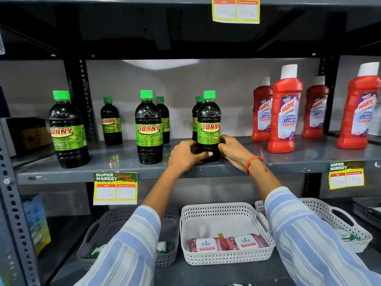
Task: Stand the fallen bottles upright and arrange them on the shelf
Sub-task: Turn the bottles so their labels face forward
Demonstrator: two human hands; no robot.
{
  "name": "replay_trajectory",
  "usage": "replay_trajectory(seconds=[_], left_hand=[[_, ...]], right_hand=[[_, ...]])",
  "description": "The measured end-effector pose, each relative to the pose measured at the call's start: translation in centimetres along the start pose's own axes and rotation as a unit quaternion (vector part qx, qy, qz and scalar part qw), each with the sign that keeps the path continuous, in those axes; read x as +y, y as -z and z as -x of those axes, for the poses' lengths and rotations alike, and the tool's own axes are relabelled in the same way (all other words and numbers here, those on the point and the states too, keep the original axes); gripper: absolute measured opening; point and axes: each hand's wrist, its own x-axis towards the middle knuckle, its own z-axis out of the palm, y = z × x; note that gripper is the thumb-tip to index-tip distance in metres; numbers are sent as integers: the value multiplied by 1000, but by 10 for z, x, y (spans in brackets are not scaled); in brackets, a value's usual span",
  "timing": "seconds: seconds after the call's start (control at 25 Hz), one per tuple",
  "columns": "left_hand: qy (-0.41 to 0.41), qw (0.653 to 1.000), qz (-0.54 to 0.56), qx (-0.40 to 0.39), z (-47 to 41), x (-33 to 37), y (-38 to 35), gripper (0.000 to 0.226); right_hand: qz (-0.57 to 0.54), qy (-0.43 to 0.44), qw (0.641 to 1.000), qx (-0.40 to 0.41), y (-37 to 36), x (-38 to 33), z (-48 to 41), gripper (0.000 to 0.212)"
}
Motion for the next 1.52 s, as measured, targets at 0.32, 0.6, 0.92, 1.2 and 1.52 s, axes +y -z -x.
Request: replay_trajectory(seconds=[0.32, 0.6, 0.92, 1.2, 1.52], left_hand=[[-40, 998, 25, -49, -12, -8, 1, 30], [-38, 998, 0, -41, -9, -4, 0, 21], [-9, 1000, -24, 5, -4, 1, -1, 22], [-17, 1000, 3, 11, 3, 1, 1, 38], [-90, 931, -16, 353, 44, -61, 80, 85]], right_hand=[[-14, -8, 1000, 24, 2, 6, -1, 54], [23, 7, 999, 47, 0, 5, 0, 53], [84, 19, 996, 29, -2, 5, 0, 53], [95, 33, 994, 52, -3, -1, 8, 55], [104, 339, 915, 191, -110, -54, 48, 31]])
